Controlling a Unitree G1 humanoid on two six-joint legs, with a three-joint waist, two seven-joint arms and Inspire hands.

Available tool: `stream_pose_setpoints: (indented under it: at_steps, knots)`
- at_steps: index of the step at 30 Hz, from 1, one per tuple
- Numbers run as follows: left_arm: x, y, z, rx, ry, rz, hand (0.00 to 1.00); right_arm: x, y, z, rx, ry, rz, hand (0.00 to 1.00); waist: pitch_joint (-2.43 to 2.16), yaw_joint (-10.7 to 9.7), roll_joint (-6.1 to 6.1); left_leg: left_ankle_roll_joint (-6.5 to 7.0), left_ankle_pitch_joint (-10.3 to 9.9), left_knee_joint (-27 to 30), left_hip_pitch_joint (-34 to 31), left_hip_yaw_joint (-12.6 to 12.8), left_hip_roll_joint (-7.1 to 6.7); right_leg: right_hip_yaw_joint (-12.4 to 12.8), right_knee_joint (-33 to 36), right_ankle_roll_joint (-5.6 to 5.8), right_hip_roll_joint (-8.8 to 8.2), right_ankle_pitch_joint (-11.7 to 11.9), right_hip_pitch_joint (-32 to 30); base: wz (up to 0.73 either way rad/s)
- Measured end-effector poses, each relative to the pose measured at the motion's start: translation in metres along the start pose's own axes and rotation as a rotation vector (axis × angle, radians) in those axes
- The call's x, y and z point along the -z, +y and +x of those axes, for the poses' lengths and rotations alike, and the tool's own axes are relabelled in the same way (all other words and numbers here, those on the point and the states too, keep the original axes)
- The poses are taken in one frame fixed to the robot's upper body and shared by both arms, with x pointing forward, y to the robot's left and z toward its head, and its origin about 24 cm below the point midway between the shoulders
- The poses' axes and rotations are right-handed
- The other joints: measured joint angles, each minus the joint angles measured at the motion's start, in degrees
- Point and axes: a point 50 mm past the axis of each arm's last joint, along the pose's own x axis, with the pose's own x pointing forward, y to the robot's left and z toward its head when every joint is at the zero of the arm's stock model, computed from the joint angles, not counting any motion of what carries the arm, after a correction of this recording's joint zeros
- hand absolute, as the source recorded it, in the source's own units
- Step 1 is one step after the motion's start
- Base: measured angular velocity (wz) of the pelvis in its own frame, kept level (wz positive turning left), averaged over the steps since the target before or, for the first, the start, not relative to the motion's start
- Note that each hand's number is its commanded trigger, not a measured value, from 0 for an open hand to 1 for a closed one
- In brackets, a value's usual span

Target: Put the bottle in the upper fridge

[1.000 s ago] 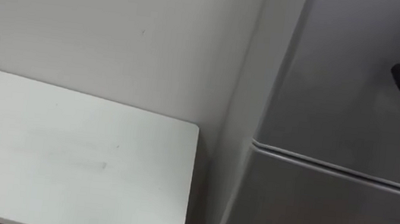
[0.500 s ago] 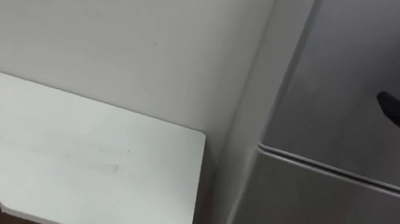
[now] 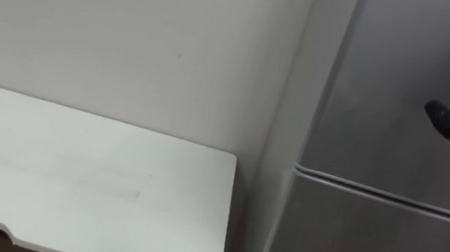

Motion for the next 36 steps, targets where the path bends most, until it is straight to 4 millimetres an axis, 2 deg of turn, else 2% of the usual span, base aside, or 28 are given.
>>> stream_pose_setpoints:
  at_steps: [7, 11, 17, 18, 20, 26, 27, 29, 34, 36]
  knots:
    - [0.009, 0.004, -0.001, -0.047, -0.01, -0.035, 0.0, -0.01, -0.005, -0.001, 0.059, -0.004, 0.121, 0.0, -0.01, -2.51, -0.22, 0.27, 0.09, -0.33, -0.92, -0.01, -0.01, -0.1, -0.23, -0.17, 0.07, -0.28, -0.33, 0.02]
    - [0.008, 0.003, -0.002, -0.065, -0.017, -0.047, 0.0, -0.004, -0.019, -0.011, 0.121, 0.02, 0.115, 0.0, -0.02, -2.96, -0.26, 0.33, -0.3, -0.54, -1.05, 0.08, -0.06, -0.19, -0.29, -0.44, 0.08, -0.25, -0.44, -0.01]
    - [0.011, -0.001, -0.002, -0.076, -0.015, -0.069, 0.0, 0.007, -0.046, -0.017, 0.265, 0.088, 0.152, 0.0, 0.02, -5.21, -0.48, 0.31, -0.36, -2.17, -0.48, 0.32, -0.2, 0.01, -0.14, -0.4, -0.02, -0.6, -0.92, -0.02]
    - [0.012, 0.0, -0.002, -0.077, -0.012, -0.076, 0.0, 0.008, -0.052, -0.018, 0.3, 0.093, 0.156, 0.0, 0.43, -5.39, -0.28, 0.25, -0.32, -2.87, 0.18, 0.6, -0.18, 0.12, -0.2, -0.39, 0.0, -0.62, -0.55, -0.08]
    - [0.014, 0.001, -0.002, -0.085, -0.008, -0.087, 0.0, 0.012, -0.062, -0.023, 0.355, 0.11, 0.148, 0.0, 0.65, -5.79, -0.12, 0.16, -0.28, -3.82, 1.15, 0.95, -0.16, 0.27, -0.24, -0.34, 0.0, -0.87, -0.18, -0.09]
    - [0.016, 0.005, -0.002, -0.125, 0.0, -0.119, 0.0, 0.022, -0.093, -0.037, 0.53, 0.155, 0.134, 0.0, 0.68, -7.31, -0.23, -0.14, -0.25, -4.98, 1.63, 1.55, 0.02, 0.69, -0.34, -0.37, 0.23, -1.24, -0.64, -0.06]
    - [0.016, 0.005, -0.002, -0.128, 0.0, -0.119, 0.0, 0.023, -0.096, -0.039, 0.555, 0.162, 0.137, 0.0, 0.67, -8.17, -0.25, -0.14, -0.26, -5.24, 1.72, 1.56, 0.02, 0.74, -0.39, -0.36, 0.25, -1.24, -0.63, 0.0]
    - [0.016, 0.004, -0.002, -0.128, 0.0, -0.12, 0.0, 0.025, -0.102, -0.042, 0.584, 0.176, 0.141, 0.0, 0.61, -8.55, -0.37, -0.16, -0.27, -5.32, 1.81, 1.57, 0.01, 0.76, -0.66, -0.37, 0.28, -1.24, -0.44, 0.0]
    - [0.014, 0.002, -0.002, -0.122, -0.006, -0.122, 0.0, 0.035, -0.121, -0.059, 0.665, 0.226, 0.101, 0.0, 0.63, -8.75, -0.38, -0.27, -0.41, -5.37, 1.96, 1.64, 0.05, 0.99, -0.9, -0.37, 0.38, -1.24, -0.25, 0.0]
    - [0.014, 0.001, -0.002, -0.119, -0.006, -0.124, 0.0, 0.044, -0.127, -0.072, 0.689, 0.269, 0.071, 0.0, 0.63, -8.73, -0.19, -0.29, -0.47, -5.48, 1.81, 1.65, 0.09, 1.12, -0.9, -0.37, 0.41, -1.24, -0.37, 0.0]
